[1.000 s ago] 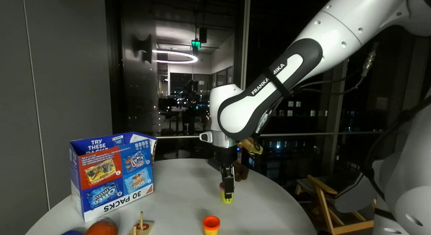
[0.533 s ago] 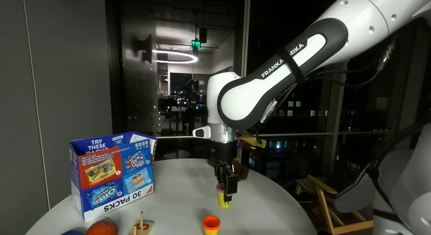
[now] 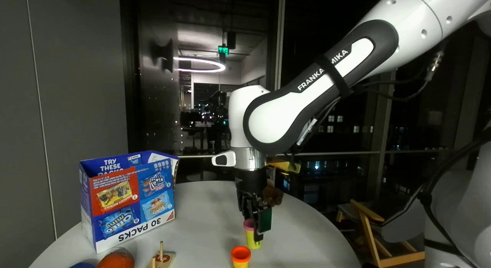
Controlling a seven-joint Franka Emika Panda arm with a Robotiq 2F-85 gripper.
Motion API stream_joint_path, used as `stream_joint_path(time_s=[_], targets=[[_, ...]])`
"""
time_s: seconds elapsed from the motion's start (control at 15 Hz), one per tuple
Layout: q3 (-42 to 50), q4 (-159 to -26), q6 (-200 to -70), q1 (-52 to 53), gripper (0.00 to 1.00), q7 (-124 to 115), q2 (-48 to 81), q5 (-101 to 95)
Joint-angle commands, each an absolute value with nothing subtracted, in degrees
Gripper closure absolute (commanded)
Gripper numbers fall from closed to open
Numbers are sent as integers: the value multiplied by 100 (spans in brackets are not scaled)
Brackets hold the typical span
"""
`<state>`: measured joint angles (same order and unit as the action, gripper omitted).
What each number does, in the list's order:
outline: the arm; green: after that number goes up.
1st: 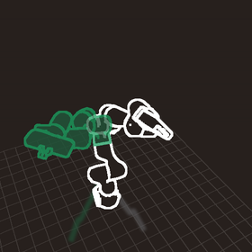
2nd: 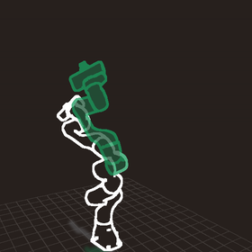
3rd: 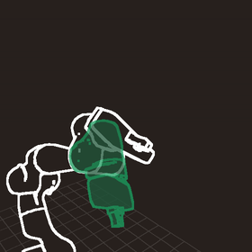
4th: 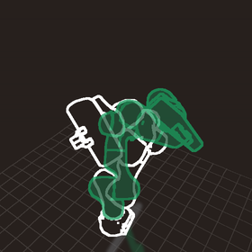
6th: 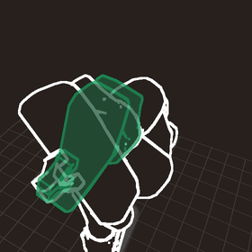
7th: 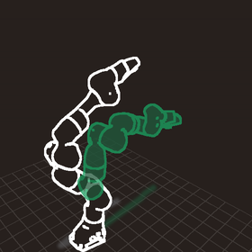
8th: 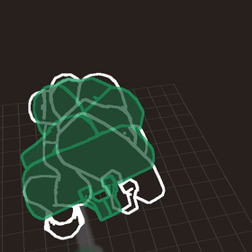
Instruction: Stack the yellow containers together then put the black masking tape on top of the containers.
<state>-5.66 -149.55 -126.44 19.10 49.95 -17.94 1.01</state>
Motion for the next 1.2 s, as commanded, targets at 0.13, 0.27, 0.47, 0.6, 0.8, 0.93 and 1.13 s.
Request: stream_joint_path(time_s=[0.13,0.27,0.47,0.6,0.8,0.93,1.13], targets=[[-627,-14818,-12754,1961,76,5357,-1540,299],[-636,-14782,-12800,1952,76,5462,-1416,302],[-683,-14756,-12955,1946,76,5611,-1248,292],[-720,-14749,-13058,1940,76,5702,-1184,288],[-772,-14727,-13238,1915,76,5787,-1091,265],[-799,-14731,-13389,1902,76,5808,-1075,239],[-813,-14707,-13487,1885,76,5814,-1035,230]])
